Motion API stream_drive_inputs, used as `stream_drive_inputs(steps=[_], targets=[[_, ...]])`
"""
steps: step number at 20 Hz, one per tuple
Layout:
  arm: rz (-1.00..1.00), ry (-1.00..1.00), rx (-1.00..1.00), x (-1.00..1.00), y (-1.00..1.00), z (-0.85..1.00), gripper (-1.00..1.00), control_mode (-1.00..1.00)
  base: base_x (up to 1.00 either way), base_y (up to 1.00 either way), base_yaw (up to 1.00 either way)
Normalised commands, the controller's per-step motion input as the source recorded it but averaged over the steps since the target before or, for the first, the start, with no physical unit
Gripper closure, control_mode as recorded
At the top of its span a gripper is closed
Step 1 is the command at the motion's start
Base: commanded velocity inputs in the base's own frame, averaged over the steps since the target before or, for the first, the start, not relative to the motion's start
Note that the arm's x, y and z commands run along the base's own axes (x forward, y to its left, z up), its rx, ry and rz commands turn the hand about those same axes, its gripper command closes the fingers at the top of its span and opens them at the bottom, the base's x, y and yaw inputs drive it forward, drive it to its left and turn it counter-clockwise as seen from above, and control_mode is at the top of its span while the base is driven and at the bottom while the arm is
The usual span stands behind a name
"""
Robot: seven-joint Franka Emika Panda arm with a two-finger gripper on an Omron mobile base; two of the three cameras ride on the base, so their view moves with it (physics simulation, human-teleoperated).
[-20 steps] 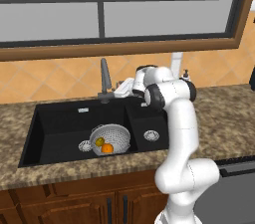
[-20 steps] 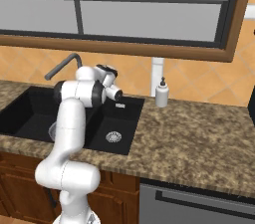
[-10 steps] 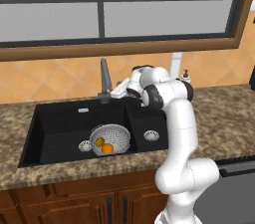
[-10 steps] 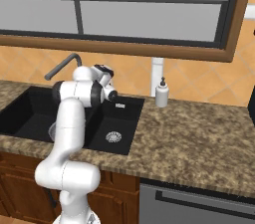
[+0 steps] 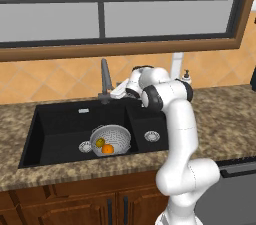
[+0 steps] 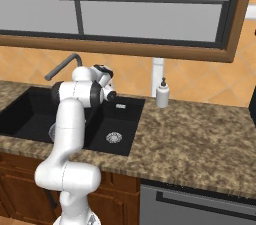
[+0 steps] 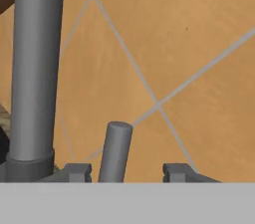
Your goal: Put the colander in the sink, put the orange, mango in the colander, and turn on the sink faucet and pour water over the colander.
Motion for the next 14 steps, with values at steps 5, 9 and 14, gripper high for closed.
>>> stream_drive_inputs(steps=[5, 9, 14], targets=[[-0.01, 0.00, 0.03, 0.10, 0.00, -0.02, 1.00, -1.00, 0.00, 0.00, 0.00], [-0.06, 0.00, 0.05, 0.00, -0.04, -0.05, 1.00, -1.00, 0.00, 0.00, 0.00], [-0.14, 0.00, 0.06, 0.00, -0.15, -0.05, 1.00, -1.00, 0.00, 0.00, 0.00]])
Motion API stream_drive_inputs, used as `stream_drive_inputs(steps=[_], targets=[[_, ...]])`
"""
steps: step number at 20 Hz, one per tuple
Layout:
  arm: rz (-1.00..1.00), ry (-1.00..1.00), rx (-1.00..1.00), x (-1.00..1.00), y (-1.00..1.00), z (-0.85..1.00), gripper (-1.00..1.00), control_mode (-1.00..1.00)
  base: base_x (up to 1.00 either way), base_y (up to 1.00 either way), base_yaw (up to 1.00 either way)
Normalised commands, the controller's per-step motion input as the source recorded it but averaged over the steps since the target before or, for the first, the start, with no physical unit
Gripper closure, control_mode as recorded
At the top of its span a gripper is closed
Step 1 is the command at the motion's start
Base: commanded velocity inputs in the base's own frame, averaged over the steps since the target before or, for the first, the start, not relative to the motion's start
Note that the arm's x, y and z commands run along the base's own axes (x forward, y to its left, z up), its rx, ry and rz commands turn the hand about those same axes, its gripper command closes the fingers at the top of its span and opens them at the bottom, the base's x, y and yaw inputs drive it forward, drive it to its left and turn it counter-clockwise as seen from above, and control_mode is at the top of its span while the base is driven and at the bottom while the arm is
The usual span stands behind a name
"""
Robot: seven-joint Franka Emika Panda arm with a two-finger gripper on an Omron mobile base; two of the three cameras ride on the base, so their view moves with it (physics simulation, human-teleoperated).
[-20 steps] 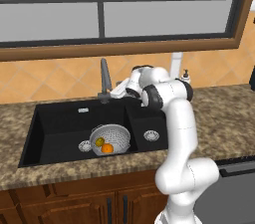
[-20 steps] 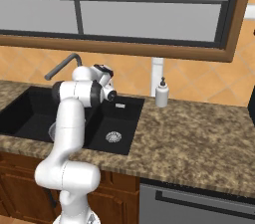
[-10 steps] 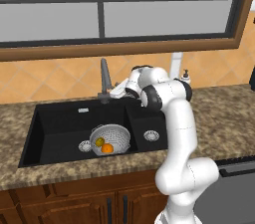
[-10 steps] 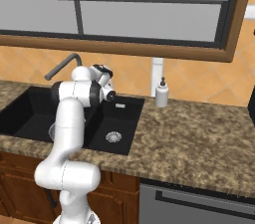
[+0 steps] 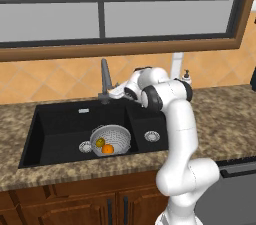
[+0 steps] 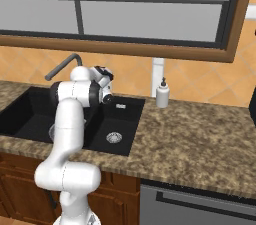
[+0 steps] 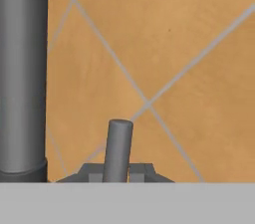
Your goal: Put the colander in the sink, put the orange, mango in the colander, and turn on the sink faucet and pour water over the colander.
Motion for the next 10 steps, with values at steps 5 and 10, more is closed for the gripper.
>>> stream_drive_inputs(steps=[5, 10], targets=[[-0.18, 0.00, 0.03, 0.00, -0.40, -0.02, 1.00, -1.00, 0.00, 0.00, 0.00], [-0.15, 0.00, 0.02, 0.00, -0.56, -0.04, 1.00, -1.00, 0.00, 0.00, 0.00]])
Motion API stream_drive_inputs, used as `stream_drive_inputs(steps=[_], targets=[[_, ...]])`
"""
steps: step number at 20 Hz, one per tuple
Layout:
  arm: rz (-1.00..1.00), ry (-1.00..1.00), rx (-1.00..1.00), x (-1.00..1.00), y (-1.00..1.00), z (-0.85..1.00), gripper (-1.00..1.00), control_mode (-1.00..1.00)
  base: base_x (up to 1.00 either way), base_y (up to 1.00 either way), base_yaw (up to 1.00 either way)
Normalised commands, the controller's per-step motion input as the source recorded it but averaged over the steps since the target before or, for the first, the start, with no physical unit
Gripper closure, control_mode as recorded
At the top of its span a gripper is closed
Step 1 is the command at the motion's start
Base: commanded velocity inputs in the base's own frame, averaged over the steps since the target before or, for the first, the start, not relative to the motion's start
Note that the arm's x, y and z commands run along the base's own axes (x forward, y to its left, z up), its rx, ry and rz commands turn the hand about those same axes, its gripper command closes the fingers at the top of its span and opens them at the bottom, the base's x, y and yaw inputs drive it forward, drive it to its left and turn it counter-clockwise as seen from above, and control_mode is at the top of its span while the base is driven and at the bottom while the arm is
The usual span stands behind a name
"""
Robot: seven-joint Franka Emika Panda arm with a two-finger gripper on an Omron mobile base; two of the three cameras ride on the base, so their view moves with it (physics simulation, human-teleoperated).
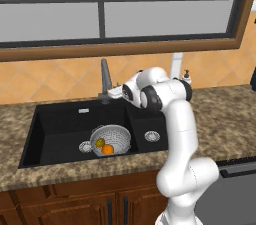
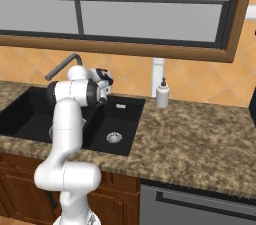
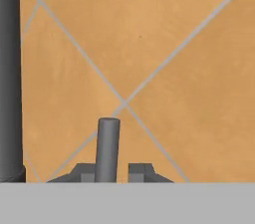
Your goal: Put the colander in the sink, put the orange, mango in the colander, and turn on the sink faucet and pour water over the colander.
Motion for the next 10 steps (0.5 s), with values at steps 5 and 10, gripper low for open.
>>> stream_drive_inputs(steps=[5, 10], targets=[[-0.13, 0.03, 0.00, 0.00, -0.68, -0.05, 1.00, -1.00, 0.00, 0.00, 0.00], [-0.12, 0.05, 0.00, 0.00, -0.75, -0.02, 1.00, -1.00, 0.00, 0.00, 0.00]])
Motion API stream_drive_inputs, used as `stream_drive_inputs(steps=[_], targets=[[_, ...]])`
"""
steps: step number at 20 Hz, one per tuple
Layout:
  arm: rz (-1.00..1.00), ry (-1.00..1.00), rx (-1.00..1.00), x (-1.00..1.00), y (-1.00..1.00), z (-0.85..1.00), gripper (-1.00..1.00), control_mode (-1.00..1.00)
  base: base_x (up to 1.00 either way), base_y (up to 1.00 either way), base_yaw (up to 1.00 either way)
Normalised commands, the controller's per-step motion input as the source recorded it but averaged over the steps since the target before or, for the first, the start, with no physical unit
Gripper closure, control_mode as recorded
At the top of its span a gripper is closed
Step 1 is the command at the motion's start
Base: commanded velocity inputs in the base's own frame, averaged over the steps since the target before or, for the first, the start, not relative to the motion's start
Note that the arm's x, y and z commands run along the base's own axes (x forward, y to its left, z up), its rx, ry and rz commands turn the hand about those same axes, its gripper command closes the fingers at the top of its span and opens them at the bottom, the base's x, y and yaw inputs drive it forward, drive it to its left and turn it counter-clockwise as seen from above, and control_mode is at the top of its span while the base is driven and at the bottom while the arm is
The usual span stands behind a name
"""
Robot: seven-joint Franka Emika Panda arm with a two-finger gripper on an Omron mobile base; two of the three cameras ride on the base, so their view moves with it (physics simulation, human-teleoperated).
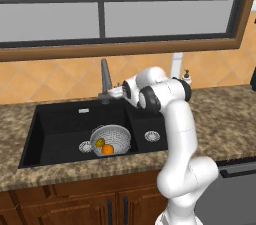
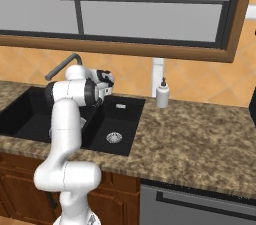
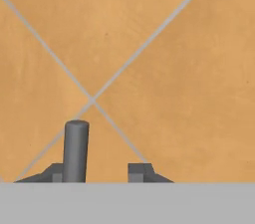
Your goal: Put the colander in the sink, put the orange, mango in the colander, and turn on the sink faucet and pour water over the colander.
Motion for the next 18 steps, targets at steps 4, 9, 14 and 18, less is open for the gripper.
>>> stream_drive_inputs(steps=[4, 9, 14, 18], targets=[[-0.11, 0.08, 0.00, -0.01, -0.80, -0.02, 1.00, -1.00, 0.00, 0.00, 0.00], [-0.11, 0.06, 0.00, -0.04, -0.82, -0.02, 1.00, -1.00, 0.00, 0.00, 0.00], [-0.11, 0.04, 0.00, -0.06, -0.79, -0.04, 1.00, -1.00, 0.00, 0.00, 0.00], [-0.10, 0.02, 0.00, -0.09, -0.79, -0.05, 1.00, -1.00, 0.00, 0.00, 0.00]])
